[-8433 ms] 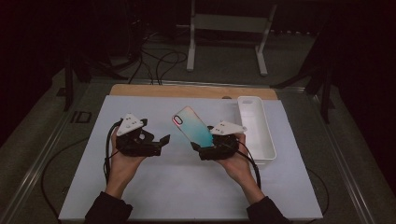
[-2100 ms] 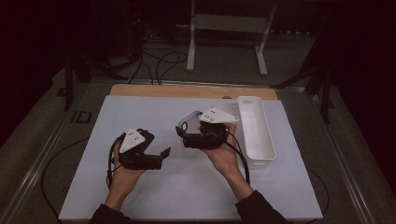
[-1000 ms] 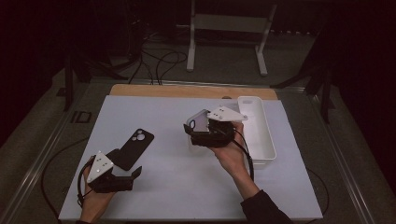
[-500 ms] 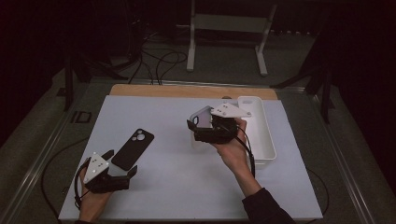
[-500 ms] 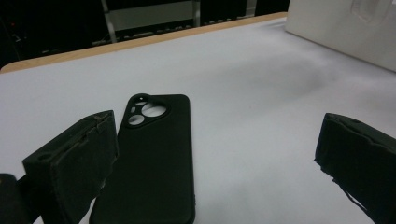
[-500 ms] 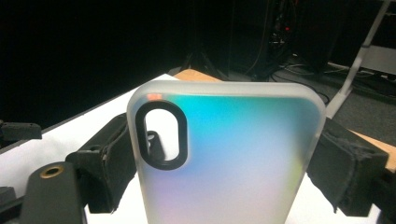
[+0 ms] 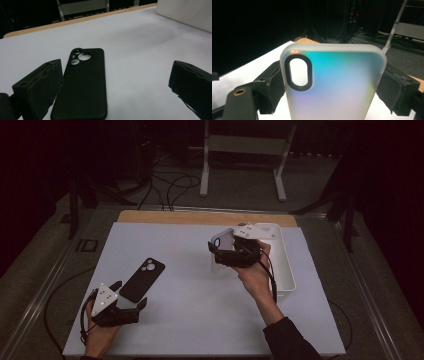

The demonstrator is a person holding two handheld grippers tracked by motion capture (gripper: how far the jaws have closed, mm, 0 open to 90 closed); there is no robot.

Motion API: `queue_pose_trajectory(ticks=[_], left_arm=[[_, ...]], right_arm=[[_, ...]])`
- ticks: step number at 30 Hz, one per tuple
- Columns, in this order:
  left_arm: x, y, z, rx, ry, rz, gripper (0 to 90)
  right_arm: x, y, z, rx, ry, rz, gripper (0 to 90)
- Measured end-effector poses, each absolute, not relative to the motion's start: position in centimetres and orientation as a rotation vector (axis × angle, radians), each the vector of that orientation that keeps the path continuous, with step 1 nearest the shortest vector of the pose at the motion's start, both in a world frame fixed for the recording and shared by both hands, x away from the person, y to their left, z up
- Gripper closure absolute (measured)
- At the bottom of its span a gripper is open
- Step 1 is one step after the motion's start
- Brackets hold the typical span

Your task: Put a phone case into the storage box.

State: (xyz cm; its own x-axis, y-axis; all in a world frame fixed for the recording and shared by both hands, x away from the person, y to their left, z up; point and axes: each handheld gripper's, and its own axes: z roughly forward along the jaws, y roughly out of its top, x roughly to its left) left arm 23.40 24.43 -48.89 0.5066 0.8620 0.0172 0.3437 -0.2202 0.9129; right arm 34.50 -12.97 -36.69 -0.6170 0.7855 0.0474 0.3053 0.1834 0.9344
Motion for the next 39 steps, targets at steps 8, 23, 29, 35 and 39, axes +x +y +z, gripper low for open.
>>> queue_pose_trajectory(ticks=[8,23,29,35,39], left_arm=[[23.3,24.4,-48.9,1.788,1.012,0.68,0.1],[23.3,24.4,-48.9,1.784,1.014,0.687,0.1],[23.3,24.3,-48.9,1.785,1.013,0.689,0.1],[23.3,24.3,-48.9,1.788,1.014,0.69,0.0],[23.3,24.3,-48.9,1.789,1.012,0.69,0.1]], right_arm=[[35.4,-13.8,-36.3,1.058,1.995,1.419,16.5],[37.4,-15.2,-35.1,1.098,1.949,1.375,16.5],[38.3,-15.7,-34.6,1.12,1.926,1.364,16.5],[39.0,-16.4,-34.2,1.143,1.904,1.346,16.6],[39.5,-16.9,-33.9,1.159,1.885,1.327,16.6]])
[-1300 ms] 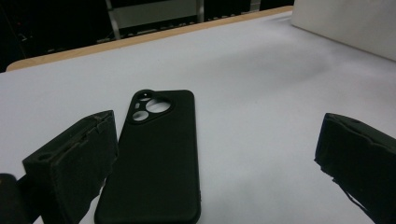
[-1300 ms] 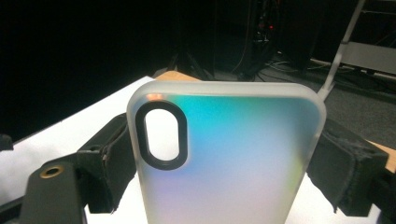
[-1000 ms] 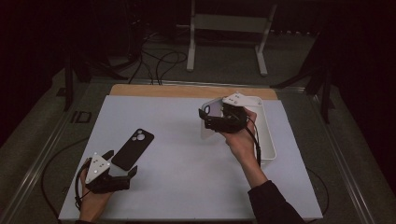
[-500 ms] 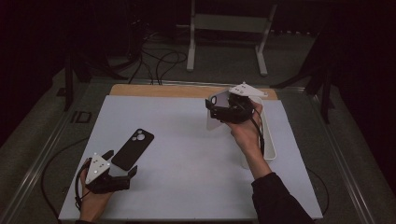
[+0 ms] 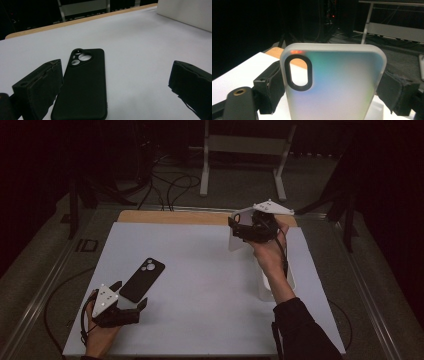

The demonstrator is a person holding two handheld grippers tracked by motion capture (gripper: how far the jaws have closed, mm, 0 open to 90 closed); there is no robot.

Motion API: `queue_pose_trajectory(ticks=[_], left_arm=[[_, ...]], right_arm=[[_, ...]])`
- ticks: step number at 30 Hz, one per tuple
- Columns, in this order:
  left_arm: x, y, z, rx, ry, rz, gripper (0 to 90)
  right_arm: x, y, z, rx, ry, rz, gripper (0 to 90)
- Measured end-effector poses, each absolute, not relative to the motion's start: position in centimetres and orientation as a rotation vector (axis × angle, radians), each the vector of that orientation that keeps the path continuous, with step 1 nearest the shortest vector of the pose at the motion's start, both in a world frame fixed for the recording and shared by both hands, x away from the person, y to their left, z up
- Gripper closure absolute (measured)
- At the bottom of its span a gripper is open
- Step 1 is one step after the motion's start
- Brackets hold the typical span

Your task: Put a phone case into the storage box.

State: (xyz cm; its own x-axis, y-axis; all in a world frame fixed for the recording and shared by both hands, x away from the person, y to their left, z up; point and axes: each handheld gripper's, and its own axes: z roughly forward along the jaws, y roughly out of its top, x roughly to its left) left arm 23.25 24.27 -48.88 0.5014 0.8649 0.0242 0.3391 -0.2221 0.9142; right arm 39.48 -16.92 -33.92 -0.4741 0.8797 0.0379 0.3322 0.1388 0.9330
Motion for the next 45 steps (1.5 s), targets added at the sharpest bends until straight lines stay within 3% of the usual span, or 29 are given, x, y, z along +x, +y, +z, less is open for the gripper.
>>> queue_pose_trajectory(ticks=[45], left_arm=[[23.2,24.2,-48.9,1.791,1.012,0.69,0.1]], right_arm=[[43.9,-23.0,-34.3,1.332,1.732,1.12,16.6]])
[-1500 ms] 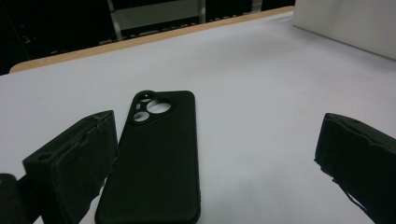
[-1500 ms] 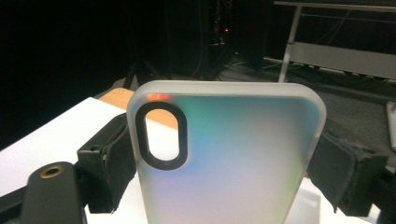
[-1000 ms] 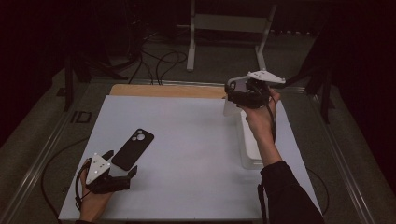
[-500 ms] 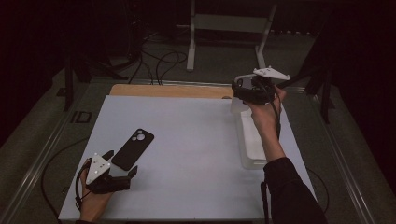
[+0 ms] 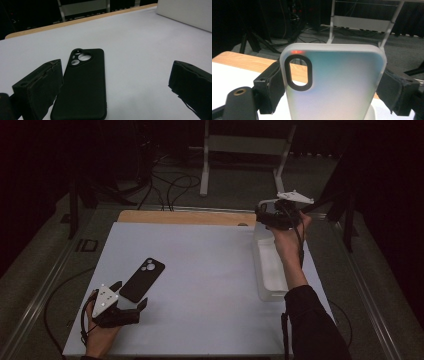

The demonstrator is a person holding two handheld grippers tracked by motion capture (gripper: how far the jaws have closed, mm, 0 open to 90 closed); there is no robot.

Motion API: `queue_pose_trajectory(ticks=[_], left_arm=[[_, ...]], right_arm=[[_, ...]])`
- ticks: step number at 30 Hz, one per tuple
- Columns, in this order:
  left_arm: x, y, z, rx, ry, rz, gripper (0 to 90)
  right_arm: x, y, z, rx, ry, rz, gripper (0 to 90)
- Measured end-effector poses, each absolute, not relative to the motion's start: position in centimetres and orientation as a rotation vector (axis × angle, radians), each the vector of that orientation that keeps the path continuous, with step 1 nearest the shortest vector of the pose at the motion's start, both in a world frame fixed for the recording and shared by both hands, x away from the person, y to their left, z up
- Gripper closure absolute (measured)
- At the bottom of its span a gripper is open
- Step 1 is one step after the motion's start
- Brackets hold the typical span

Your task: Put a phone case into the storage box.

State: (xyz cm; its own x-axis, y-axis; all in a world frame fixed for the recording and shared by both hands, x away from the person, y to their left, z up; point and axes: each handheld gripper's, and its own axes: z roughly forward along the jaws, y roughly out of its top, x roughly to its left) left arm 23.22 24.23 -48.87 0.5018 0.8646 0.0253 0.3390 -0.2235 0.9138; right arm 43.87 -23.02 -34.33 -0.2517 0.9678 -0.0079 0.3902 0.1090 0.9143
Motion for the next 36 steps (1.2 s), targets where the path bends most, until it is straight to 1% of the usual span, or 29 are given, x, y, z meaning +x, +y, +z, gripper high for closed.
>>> queue_pose_trajectory(ticks=[21,36], left_arm=[[23.2,24.2,-48.9,1.794,1.011,0.688,0.1],[23.2,24.2,-48.8,1.787,1.011,0.689,0.1]], right_arm=[[45.1,-25.2,-35.6,1.409,1.697,1.039,16.6],[46.1,-25.1,-37.2,1.446,1.714,1.007,16.6]])
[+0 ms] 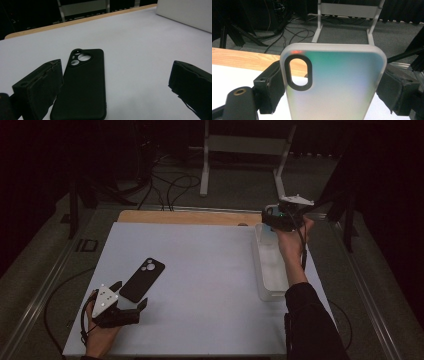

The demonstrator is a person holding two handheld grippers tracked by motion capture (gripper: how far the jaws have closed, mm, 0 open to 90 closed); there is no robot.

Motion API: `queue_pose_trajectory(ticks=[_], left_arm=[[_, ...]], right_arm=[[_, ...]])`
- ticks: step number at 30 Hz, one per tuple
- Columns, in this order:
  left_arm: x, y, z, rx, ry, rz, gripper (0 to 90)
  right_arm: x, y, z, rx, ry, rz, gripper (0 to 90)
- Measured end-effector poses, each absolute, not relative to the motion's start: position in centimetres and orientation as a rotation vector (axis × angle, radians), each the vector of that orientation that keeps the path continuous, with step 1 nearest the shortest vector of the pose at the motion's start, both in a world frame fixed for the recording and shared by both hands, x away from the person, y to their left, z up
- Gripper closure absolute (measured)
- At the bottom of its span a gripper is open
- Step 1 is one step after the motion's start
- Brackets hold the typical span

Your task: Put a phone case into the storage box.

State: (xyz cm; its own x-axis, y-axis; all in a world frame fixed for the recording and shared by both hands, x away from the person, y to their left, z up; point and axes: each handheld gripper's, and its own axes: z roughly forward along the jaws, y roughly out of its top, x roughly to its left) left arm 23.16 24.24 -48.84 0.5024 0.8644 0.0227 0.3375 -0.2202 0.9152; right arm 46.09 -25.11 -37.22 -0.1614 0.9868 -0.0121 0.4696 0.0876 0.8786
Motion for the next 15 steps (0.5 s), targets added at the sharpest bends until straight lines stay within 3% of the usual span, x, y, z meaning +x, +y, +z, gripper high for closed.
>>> queue_pose_trajectory(ticks=[15], left_arm=[[23.1,24.3,-48.8,1.784,1.011,0.686,0.1]], right_arm=[[46.9,-25.3,-39.1,1.489,1.726,0.977,16.6]])
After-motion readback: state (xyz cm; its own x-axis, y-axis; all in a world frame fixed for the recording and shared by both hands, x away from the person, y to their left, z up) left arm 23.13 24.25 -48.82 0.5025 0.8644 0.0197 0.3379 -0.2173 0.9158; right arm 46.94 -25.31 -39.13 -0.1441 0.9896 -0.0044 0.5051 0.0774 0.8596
